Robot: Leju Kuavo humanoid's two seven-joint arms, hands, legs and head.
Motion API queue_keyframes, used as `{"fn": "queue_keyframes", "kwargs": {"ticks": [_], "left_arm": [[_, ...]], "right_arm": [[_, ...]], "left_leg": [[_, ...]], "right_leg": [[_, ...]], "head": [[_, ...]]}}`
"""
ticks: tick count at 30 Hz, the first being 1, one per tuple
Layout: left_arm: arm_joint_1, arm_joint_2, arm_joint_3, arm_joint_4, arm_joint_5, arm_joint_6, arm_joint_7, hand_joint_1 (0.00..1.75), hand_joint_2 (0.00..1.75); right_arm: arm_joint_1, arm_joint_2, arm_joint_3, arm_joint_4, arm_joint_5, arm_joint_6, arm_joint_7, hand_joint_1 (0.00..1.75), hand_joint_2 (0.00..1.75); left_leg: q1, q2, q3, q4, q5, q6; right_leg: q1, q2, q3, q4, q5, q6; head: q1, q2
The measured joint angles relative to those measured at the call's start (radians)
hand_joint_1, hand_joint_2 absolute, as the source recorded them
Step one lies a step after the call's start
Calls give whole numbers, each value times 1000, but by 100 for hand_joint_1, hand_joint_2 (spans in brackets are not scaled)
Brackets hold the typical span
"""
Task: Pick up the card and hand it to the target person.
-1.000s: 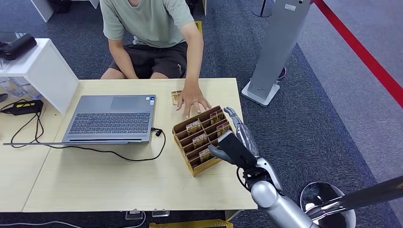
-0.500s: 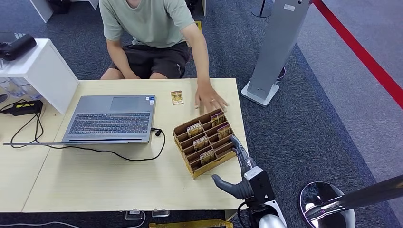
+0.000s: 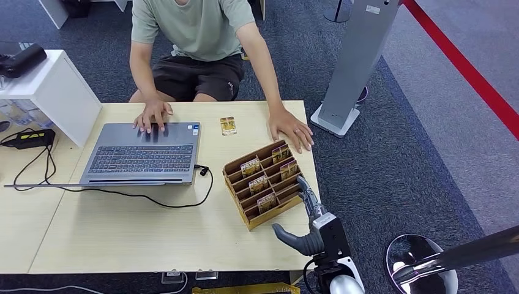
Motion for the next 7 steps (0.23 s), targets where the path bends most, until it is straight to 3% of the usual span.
{"fn": "queue_keyframes", "kwargs": {"ticks": [7], "left_arm": [[0, 0, 0, 0, 4, 3, 0, 0, 0]], "right_arm": [[-7, 1, 2, 14, -1, 5, 1, 0, 175]], "left_leg": [[0, 0, 0, 0, 0, 0]], "right_leg": [[0, 0, 0, 0, 0, 0]], "head": [[0, 0]]}}
